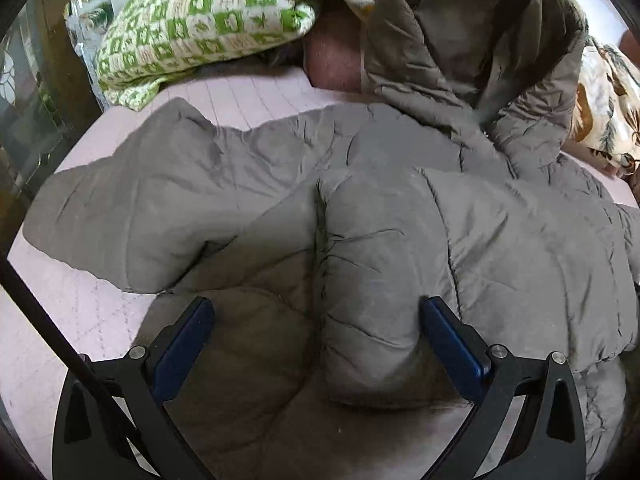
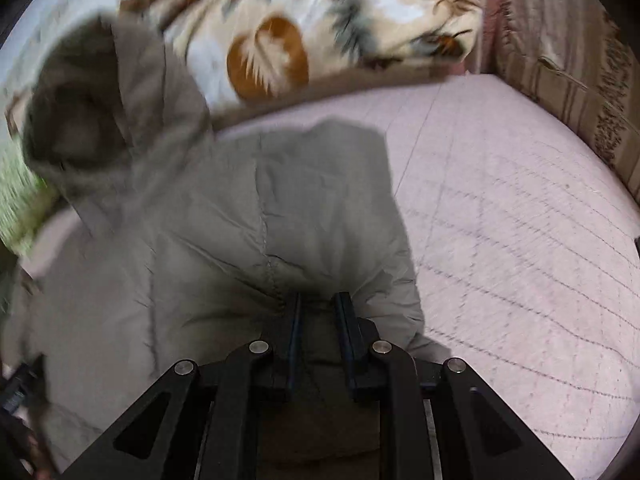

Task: Fold large clothes
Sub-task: 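Lift the gripped sleeve with the right tool and lay it across the jacket body, then open the right tool while the left tool closes on the other sleeve cuff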

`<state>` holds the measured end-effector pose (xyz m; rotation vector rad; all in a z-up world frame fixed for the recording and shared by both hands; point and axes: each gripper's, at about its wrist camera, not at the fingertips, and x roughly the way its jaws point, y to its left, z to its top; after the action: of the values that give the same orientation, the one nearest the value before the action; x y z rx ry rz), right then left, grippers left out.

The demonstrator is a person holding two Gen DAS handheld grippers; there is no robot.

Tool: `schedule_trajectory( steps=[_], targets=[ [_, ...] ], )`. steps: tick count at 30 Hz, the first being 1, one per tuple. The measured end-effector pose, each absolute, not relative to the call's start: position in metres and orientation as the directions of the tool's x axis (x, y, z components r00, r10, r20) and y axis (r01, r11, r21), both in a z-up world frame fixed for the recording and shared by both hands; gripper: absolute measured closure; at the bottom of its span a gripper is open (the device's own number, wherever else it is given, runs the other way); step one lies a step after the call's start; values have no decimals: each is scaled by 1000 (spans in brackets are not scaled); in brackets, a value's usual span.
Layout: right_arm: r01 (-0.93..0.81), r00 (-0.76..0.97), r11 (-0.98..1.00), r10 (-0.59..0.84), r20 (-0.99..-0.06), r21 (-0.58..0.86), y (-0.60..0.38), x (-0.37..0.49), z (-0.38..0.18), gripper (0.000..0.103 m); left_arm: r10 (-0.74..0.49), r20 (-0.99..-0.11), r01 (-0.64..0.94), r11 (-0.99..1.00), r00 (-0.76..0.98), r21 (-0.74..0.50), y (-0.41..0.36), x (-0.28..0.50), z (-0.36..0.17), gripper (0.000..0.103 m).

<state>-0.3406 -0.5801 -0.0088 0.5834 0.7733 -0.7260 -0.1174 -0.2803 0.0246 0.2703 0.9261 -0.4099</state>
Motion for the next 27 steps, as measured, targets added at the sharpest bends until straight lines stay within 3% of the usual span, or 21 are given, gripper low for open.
schedule_trajectory(
  steps=[6,10,13,17,23,27],
  targets=[
    [774,498,600,-381,-779,201,-578,-346,2,84,-250,-800,463,885,545,39,-275,-120,33,0],
    [737,576,646,-448,-684,198,-551,-354,48,84,-315,-733,442,897,603,-22,-260,-128,65,0],
    [644,660,720,-353,-663,258,-529,-339,59,84,-371,-707,469,881,603,-63,-256,-135,77,0],
    [579,674,762,-249,-696,289,-507,-315,43,84,-364,-740,507,861,565,-36,-270,-137,64,0],
    [571,595,794,-228,-771,206,-493,-284,14,83,-279,-838,543,839,468,25,-290,-131,25,0],
    [575,583,791,-216,-783,210,-491,-285,8,80,-293,-838,547,837,460,7,-286,-131,27,0]
  ],
)
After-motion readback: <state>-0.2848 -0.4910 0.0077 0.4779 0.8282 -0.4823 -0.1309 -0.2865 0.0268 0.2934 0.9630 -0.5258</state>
